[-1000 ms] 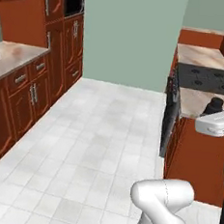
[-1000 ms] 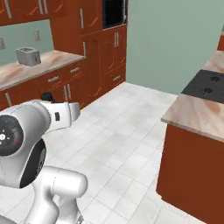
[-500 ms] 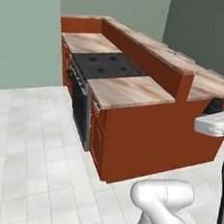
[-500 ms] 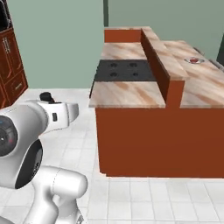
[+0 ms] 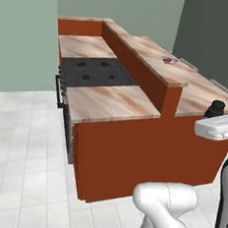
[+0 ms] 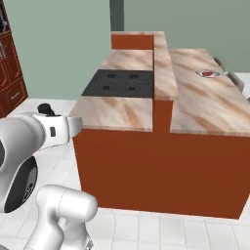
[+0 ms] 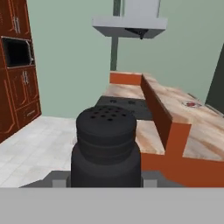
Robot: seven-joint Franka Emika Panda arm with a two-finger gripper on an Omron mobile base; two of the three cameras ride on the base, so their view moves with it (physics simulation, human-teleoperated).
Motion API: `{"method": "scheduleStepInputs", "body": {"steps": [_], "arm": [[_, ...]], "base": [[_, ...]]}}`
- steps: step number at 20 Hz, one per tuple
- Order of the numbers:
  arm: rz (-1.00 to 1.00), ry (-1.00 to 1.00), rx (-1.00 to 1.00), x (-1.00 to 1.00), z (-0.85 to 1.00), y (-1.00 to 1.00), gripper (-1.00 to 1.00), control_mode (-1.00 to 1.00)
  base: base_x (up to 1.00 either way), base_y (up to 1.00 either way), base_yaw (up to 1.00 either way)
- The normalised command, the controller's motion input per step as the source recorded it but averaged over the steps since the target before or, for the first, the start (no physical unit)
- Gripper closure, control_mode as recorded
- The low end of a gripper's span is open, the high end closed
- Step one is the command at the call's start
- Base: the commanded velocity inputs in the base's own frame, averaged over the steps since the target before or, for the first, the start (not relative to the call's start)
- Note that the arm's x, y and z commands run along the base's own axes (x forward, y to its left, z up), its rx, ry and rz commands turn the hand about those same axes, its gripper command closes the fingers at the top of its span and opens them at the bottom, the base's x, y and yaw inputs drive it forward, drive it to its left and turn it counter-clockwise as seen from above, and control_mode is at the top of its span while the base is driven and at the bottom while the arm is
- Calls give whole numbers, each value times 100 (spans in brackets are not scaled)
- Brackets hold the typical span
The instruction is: Retrieve the shaker from the cabinet and place it next the steak on a plate on the dining table.
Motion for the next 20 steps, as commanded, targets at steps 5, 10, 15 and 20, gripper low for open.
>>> {"method": "scheduleStepInputs", "body": {"steps": [5, 10, 15, 20], "arm": [[0, 0, 0, 0, 0, 0, 100, 100], [0, 0, 0, 0, 0, 0, 100, 100], [0, 0, 0, 0, 0, 0, 100, 100], [0, 0, 0, 0, 0, 0, 100, 100]], "base": [[13, -100, 22], [-1, -100, 35], [-2, -100, 48], [-11, -100, 41]]}}
